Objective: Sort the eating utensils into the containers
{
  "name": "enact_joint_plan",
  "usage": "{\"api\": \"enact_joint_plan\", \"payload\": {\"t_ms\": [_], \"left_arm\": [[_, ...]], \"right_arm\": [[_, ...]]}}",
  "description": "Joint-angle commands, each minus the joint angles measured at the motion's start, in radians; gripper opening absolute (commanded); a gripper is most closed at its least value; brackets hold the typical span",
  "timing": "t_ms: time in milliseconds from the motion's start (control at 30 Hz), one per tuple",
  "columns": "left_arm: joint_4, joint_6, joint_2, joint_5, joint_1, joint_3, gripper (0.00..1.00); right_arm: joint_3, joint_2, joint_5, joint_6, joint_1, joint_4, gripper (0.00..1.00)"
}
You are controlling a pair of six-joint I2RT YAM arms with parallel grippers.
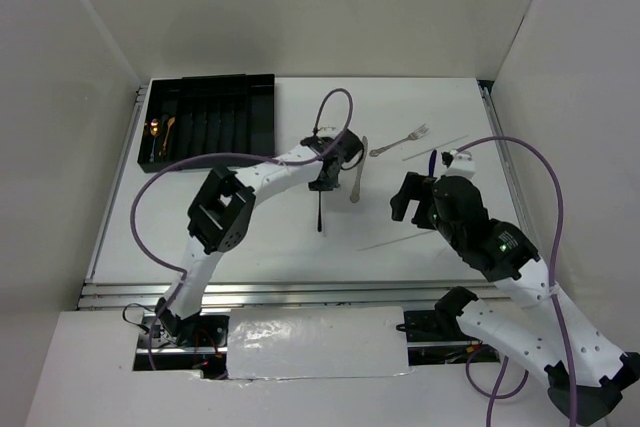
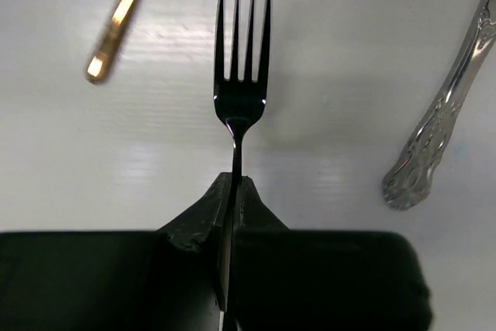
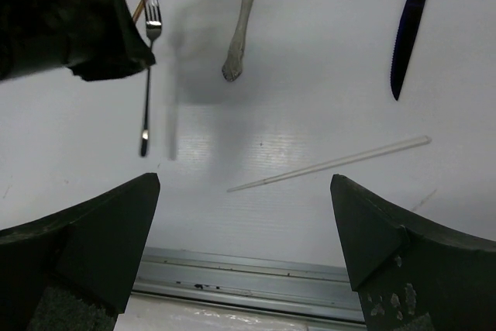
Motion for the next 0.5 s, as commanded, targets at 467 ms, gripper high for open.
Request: {"api": "enact_joint_plan", "payload": {"t_ms": [467], "left_arm": [[-0.057,0.608,0.051,0.068,0.444,0.487,0.00]], "right_arm": [[0.027,0.094,-0.132,0.013,-0.019,0.119,1.00]]}}
